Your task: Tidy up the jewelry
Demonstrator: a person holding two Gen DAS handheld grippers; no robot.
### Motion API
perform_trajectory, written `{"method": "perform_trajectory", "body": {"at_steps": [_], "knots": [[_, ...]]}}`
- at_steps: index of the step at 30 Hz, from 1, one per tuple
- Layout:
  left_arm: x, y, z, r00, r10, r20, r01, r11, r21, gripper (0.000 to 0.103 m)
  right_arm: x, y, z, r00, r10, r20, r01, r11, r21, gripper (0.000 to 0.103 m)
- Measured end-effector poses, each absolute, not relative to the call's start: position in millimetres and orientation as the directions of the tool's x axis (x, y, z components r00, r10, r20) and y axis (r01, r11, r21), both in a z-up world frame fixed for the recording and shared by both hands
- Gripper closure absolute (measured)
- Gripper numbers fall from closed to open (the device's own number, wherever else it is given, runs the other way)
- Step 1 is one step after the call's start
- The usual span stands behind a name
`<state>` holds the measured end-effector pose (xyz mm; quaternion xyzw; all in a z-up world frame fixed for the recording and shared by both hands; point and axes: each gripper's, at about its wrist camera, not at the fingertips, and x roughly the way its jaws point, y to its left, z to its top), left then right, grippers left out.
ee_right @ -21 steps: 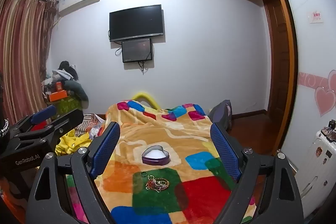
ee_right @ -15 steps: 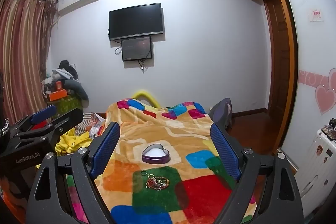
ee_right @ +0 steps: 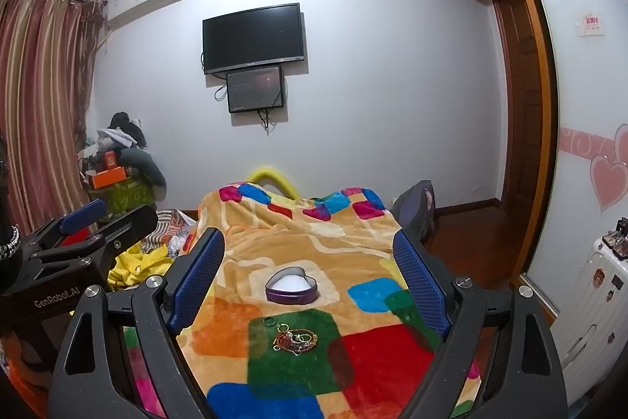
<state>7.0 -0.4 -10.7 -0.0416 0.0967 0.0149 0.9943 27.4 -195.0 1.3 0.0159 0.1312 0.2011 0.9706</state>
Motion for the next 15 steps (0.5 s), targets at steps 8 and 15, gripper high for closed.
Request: {"method": "perform_trajectory", "body": {"at_steps": [8, 15], "knots": [[2.5, -2.1, -10.7, 0.982, 0.014, -0.188, -0.028, 0.997, -0.074, 0.0, 28.5, -194.6, -1.1, 0.884, 0.395, -0.249, -0.386, 0.918, 0.085, 0.017], [2.4, -1.8, -8.9, 0.982, 0.01, -0.189, -0.025, 0.997, -0.078, 0.0, 28.7, -194.5, 0.0, 0.883, 0.395, -0.252, -0.386, 0.918, 0.085, 0.017]]}}
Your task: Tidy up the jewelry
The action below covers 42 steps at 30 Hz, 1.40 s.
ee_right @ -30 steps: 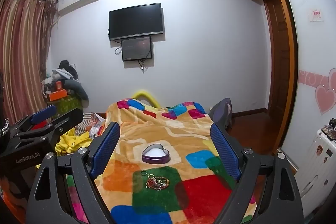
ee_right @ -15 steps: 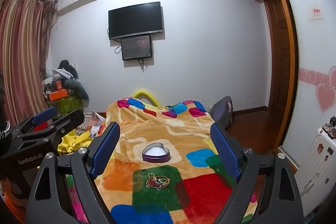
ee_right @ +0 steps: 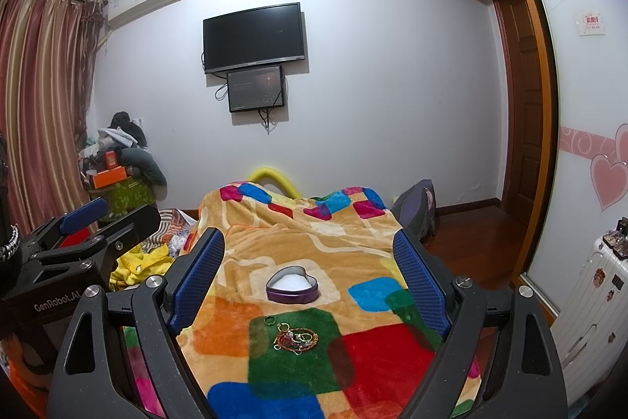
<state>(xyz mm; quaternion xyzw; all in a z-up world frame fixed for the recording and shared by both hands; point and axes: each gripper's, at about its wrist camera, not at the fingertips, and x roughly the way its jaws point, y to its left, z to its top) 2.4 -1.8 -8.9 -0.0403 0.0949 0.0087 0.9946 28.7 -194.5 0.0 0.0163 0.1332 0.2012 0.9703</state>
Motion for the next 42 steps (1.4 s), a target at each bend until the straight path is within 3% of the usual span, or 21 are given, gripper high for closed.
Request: {"method": "perform_trajectory", "body": {"at_steps": [42], "knots": [[5.1, 0.9, -5.9, 0.98, 0.02, -0.197, -0.04, 0.994, -0.098, 0.0, 24.4, -190.5, -12.1, 0.881, 0.398, -0.257, -0.39, 0.917, 0.084, 0.017]]}}
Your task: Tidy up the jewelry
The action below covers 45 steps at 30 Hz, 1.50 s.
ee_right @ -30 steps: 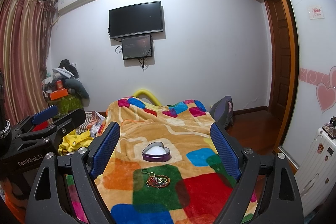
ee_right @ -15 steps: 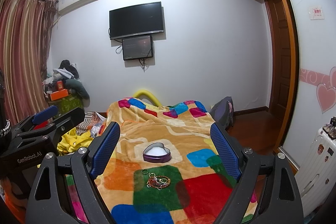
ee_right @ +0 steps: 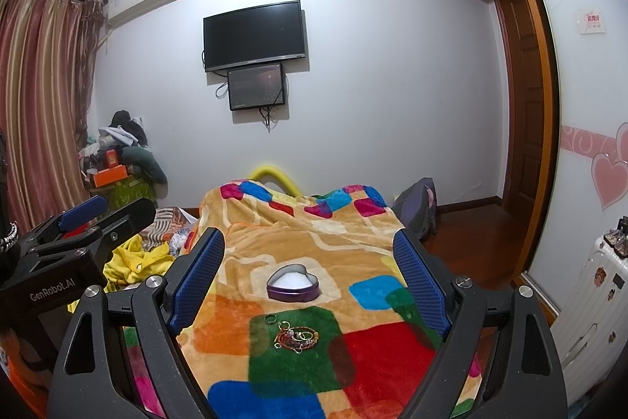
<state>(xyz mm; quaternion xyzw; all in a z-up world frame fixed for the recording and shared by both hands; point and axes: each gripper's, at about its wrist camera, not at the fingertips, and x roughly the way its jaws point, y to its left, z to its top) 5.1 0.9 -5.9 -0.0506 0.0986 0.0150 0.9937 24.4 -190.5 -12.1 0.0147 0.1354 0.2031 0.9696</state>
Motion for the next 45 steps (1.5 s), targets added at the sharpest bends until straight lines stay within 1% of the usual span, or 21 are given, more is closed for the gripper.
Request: {"method": "perform_trajectory", "body": {"at_steps": [6, 13, 18, 23, 25, 27, 31, 33, 35, 37, 38, 39, 40, 41, 43, 45], "knots": [[12.8, 3.8, -10.5, 0.976, 0.019, -0.219, -0.043, 0.994, -0.103, 0.0, 32.0, -189.2, -14.5, 0.876, 0.398, -0.274, -0.389, 0.917, 0.088, 0.017], [34.2, 11.9, -25.2, 0.963, 0.031, -0.267, -0.064, 0.991, -0.118, 0.0, 50.7, -189.7, -21.8, 0.864, 0.386, -0.323, -0.375, 0.922, 0.097, 0.017], [63.2, 22.6, -50.3, 0.935, 0.049, -0.351, -0.098, 0.987, -0.123, 0.0, 68.9, -191.7, -39.0, 0.849, 0.362, -0.385, -0.35, 0.931, 0.104, 0.017], [92.8, 33.5, -83.4, 0.889, 0.089, -0.449, -0.151, 0.983, -0.103, 0.001, 96.2, -195.3, -69.8, 0.817, 0.31, -0.486, -0.308, 0.947, 0.086, 0.017], [105.8, 40.4, -100.2, 0.861, 0.089, -0.5, -0.168, 0.979, -0.115, 0.006, 106.7, -197.0, -82.1, 0.799, 0.298, -0.522, -0.3, 0.95, 0.084, 0.017], [115.9, 45.4, -112.9, 0.839, 0.077, -0.539, -0.172, 0.977, -0.128, 0.014, 116.2, -199.6, -95.8, 0.769, 0.297, -0.566, -0.295, 0.951, 0.098, 0.017], [133.4, 51.3, -139.5, 0.789, 0.05, -0.612, -0.169, 0.976, -0.139, 0.02, 128.9, -200.8, -114.2, 0.722, 0.289, -0.628, -0.287, 0.952, 0.108, 0.017], [142.3, 52.5, -153.5, 0.757, 0.027, -0.652, -0.158, 0.977, -0.142, 0.026, 134.4, -200.5, -125.0, 0.696, 0.293, -0.655, -0.29, 0.95, 0.116, 0.019], [147.6, 53.8, -164.4, 0.732, 0.003, -0.681, -0.146, 0.977, -0.153, 0.031, 139.9, -198.2, -133.8, 0.671, 0.305, -0.676, -0.302, 0.945, 0.127, 0.024], [154.5, 53.1, -175.9, 0.708, -0.037, -0.705, -0.121, 0.978, -0.173, 0.039, 147.6, -195.2, -141.9, 0.643, 0.322, -0.695, -0.314, 0.938, 0.144, 0.03], [158.7, 52.3, -180.1, 0.695, -0.053, -0.717, -0.109, 0.978, -0.177, 0.045, 151.3, -193.8, -146.1, 0.627, 0.333, -0.705, -0.322, 0.934, 0.154, 0.032], [162.3, 50.9, -183.8, 0.684, -0.065, -0.726, -0.096, 0.979, -0.178, 0.051, 154.4, -192.1, -149.5, 0.61, 0.345, -0.714, -0.333, 0.929, 0.165, 0.037], [166.5, 48.9, -187.5, 0.674, -0.078, -0.734, -0.08, 0.981, -0.177, 0.053, 156.4, -190.4, -151.7, 0.601, 0.354, -0.717, -0.341, 0.925, 0.171, 0.041], [169.8, 47.4, -189.9, 0.67, -0.086, -0.738, -0.069, 0.982, -0.177, 0.055, 158.7, -188.3, -154.3, 0.586, 0.37, -0.721, -0.354, 0.917, 0.183, 0.042], [176.4, 43.5, -194.8, 0.66, -0.108, -0.744, -0.04, 0.983, -0.179, 0.056, 162.1, -183.7, -158.8, 0.567, 0.389, -0.726, -0.376, 0.906, 0.193, 0.049], [182.1, 40.2, -199.2, 0.646, -0.14, -0.75, -0.011, 0.981, -0.192, 0.061, 164.6, -178.1, -162.6, 0.544, 0.407, -0.733, -0.402, 0.894, 0.198, 0.055]]}}
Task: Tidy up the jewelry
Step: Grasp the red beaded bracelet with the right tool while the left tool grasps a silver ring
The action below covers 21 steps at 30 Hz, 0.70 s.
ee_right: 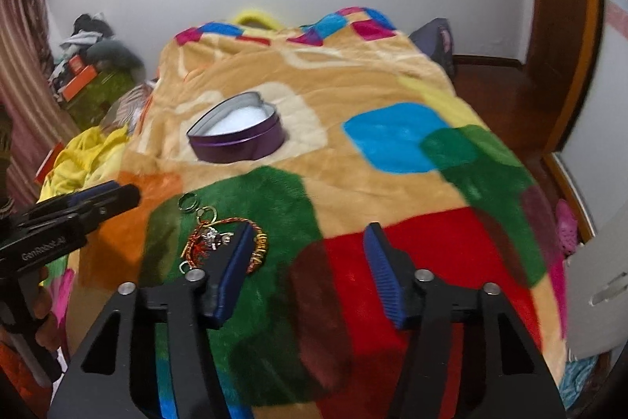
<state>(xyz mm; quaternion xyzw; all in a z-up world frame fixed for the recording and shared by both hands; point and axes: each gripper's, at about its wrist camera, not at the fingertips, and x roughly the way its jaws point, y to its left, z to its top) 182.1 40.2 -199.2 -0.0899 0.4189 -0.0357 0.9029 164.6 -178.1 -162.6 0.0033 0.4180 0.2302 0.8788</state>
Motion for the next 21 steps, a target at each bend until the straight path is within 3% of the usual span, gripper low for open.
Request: {"method": "perform_trajectory", "body": {"at_steps": [6, 17, 21], "knots": [[196.4, 31.2, -212.5, 0.595, -0.173, -0.785, 0.049, 0.983, -0.179, 0.067, 176.0, -160.8, -170.0, 0.499, 0.433, -0.751, -0.453, 0.869, 0.2, 0.071], [220.3, 25.1, -230.1, 0.541, -0.179, -0.822, 0.082, 0.984, -0.16, 0.074, 181.3, -147.0, -181.6, 0.472, 0.42, -0.775, -0.495, 0.854, 0.161, 0.075], [224.0, 25.7, -232.3, 0.54, -0.184, -0.821, 0.083, 0.983, -0.165, 0.082, 178.7, -149.1, -185.2, 0.464, 0.421, -0.779, -0.5, 0.851, 0.163, 0.078]]}}
